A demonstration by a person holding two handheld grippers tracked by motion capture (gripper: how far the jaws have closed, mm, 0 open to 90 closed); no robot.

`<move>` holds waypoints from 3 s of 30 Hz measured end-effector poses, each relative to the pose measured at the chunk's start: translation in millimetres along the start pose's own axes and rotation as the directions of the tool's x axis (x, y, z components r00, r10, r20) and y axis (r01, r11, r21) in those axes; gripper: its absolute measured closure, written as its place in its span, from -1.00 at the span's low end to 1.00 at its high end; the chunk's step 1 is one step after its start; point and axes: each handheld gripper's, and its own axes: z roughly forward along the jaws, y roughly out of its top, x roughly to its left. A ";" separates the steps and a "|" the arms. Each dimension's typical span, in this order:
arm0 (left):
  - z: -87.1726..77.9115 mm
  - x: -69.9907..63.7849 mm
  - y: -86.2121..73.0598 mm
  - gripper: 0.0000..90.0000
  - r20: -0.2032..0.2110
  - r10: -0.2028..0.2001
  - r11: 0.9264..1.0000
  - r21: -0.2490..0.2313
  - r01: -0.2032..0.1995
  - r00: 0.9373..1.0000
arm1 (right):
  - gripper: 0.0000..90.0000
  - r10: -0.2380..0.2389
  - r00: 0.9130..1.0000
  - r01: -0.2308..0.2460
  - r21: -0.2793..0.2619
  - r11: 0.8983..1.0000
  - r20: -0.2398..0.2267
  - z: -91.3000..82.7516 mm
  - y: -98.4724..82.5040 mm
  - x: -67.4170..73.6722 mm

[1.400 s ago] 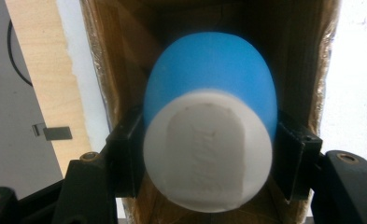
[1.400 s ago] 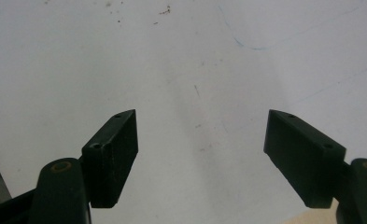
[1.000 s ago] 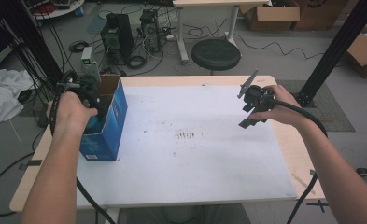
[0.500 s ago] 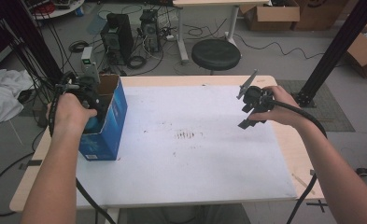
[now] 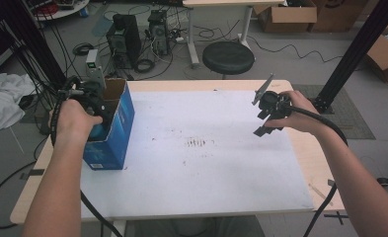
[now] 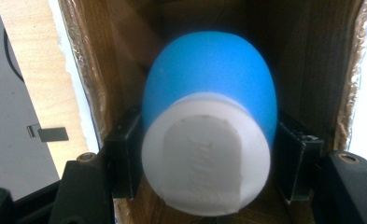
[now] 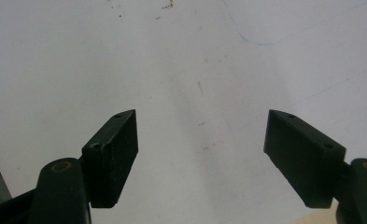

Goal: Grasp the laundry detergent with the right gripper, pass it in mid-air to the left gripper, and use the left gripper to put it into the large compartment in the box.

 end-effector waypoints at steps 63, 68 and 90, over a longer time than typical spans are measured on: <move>-71.1 -132.0 -15.5 -0.70 0.004 0.485 0.856 -0.208 -0.474 0.874 | -0.45 -0.012 1.000 0.012 -0.020 1.000 0.007 -23.2 16.3 24.8; -59.5 -153.2 -14.0 -0.81 0.025 0.540 0.825 -0.215 -0.523 0.841 | -0.45 -0.011 1.000 0.011 -0.011 1.000 0.001 -23.4 18.5 25.5; -42.3 -177.0 -13.8 -0.84 0.026 0.600 0.787 -0.200 -0.584 0.800 | -0.46 0.001 1.000 -0.001 -0.013 1.000 0.006 -29.7 13.9 25.5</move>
